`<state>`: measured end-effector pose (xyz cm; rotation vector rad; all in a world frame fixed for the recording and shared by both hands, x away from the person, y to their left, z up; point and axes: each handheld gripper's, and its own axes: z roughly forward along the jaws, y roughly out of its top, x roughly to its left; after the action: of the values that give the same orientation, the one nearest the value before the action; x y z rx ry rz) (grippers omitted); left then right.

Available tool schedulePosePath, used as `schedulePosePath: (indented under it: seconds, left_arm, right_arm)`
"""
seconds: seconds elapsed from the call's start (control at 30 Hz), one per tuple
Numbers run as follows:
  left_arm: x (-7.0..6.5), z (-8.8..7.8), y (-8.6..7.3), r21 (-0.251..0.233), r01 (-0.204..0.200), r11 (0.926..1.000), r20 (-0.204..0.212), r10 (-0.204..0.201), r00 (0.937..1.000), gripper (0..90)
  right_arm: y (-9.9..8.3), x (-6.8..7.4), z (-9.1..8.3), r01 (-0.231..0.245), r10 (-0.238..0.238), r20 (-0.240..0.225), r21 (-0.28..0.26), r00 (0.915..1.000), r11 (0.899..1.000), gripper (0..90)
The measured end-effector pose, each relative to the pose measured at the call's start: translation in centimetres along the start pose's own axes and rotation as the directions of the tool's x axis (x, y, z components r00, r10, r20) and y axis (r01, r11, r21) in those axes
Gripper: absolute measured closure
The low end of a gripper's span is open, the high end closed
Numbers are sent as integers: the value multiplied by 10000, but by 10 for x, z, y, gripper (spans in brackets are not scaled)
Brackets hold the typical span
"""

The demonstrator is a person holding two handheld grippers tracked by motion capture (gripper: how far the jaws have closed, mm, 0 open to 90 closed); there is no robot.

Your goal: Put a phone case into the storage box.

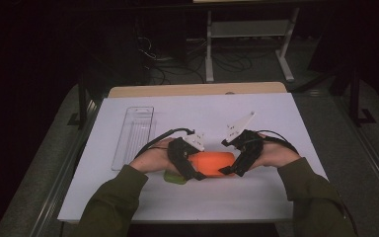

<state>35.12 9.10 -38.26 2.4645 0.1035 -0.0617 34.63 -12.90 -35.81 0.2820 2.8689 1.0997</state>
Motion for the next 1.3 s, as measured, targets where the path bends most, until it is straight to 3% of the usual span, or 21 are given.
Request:
schedulePosePath:
  seconds: [0.17, 0.27, 0.43, 0.53, 0.57, 0.6, 0.63, 0.7, 0.77, 0.8, 0.83, 0.87, 0.93, 1.0, 1.1, 1.13, 1.17, 1.2, 1.23, 1.27, 1.3]
  left_arm:
    - [1, -3, -4, 5, 711, 9975, -415, -710, 9966, 154]
    - [1, -4, -6, 115, 949, 9954, -737, -938, 9929, 154]
    - [-1, -4, -7, -8, 1368, 9906, -1141, -1360, 9841, 155]
    - [-1, -3, -8, -26, 1780, 9840, -1580, -1762, 9716, 156]
    - [0, -3, -9, -52, 1927, 9812, -1718, -1907, 9665, 156]
    - [0, -2, -10, -137, 2161, 9763, -1828, -2149, 9594, 156]
    - [1, -2, -10, -178, 2237, 9745, -1916, -2229, 9558, 156]
    - [2, -2, -11, -198, 2366, 9714, -1902, -2360, 9530, 156]
    - [2, 0, -12, -269, 2492, 9681, -1981, -2495, 9479, 156]
    - [2, 0, -12, -310, 2586, 9655, -2046, -2594, 9438, 156]
    - [3, -1, -12, -142, 2537, 9672, -2089, -2510, 9452, 156]
    - [3, 0, -12, -340, 2728, 9615, -2155, -2736, 9374, 156]
    - [3, 0, -12, -381, 2889, 9566, -2217, -2900, 9310, 156]
    - [3, -2, -13, -365, 2833, 9583, -2273, -2840, 9315, 155]
    - [4, -3, -12, -430, 2879, 9567, -2388, -2897, 9269, 155]
    - [3, -2, -12, -652, 3030, 9508, -2389, -3097, 9203, 155]
    - [5, -4, -12, -545, 2975, 9532, -2440, -3016, 9217, 155]
    - [5, -4, -12, -640, 3110, 9482, -2473, -3170, 9156, 155]
    - [5, -5, -12, -645, 3114, 9481, -2523, -3174, 9141, 155]
    - [4, -3, -12, -860, 3320, 9393, -2542, -3429, 9043, 155]
    - [5, -5, -12, -671, 3180, 9457, -2608, -3243, 9093, 155]
  right_arm:
    - [-13, -5, -9, -829, 848, 684, -299, 9940, 9961, 17]
    - [-17, -8, -11, -1177, 1217, 791, -537, 9894, 9916, 17]
    - [-27, -10, -15, -2312, 2405, 1112, -907, 9643, 9687, 16]
    - [-32, -9, -18, -2890, 3037, 1298, -1204, 9439, 9497, 17]
    - [-36, -9, -19, -3055, 3267, 1671, -1407, 9302, 9417, 18]
    - [-36, -9, -19, -3055, 3267, 1671, -1407, 9302, 9417, 18]
    - [-40, -9, -21, -3400, 3669, 1827, -1627, 9121, 9262, 18]
    - [-42, -9, -21, -3406, 3714, 1900, -1763, 9088, 9235, 18]
    - [-46, -7, -20, -3712, 4059, 1984, -1903, 8921, 9088, 16]
    - [-49, -3, -18, -3937, 4309, 2168, -1948, 8760, 8984, 3]
    - [-49, -3, -18, -3937, 4309, 2168, -1948, 8760, 8984, 3]
    - [-51, -1, -16, -3945, 4342, 2315, -1991, 8706, 8971, 2]
    - [-53, 4, -13, -4142, 4595, 2521, -2134, 8517, 8848, 0]
    - [-58, 7, -11, -4279, 4806, 2614, -2344, 8371, 8729, 0]
    - [-63, 13, -9, -4638, 5378, 3131, -2826, 7828, 8397, 0]
    - [-65, 15, -9, -4708, 5491, 3206, -2922, 7718, 8325, 0]
    - [-67, 16, -9, -4773, 5583, 3285, -2982, 7618, 8266, 0]
    - [-69, 18, -8, -4742, 5607, 3394, -3076, 7553, 8249, 0]
    - [-71, 20, -7, -4763, 5687, 3470, -3192, 7457, 8193, 0]
    - [-73, 21, -5, -4737, 5715, 3516, -3289, 7415, 8170, 0]
    - [-74, 23, -3, -4747, 5766, 3572, -3365, 7348, 8133, 0]
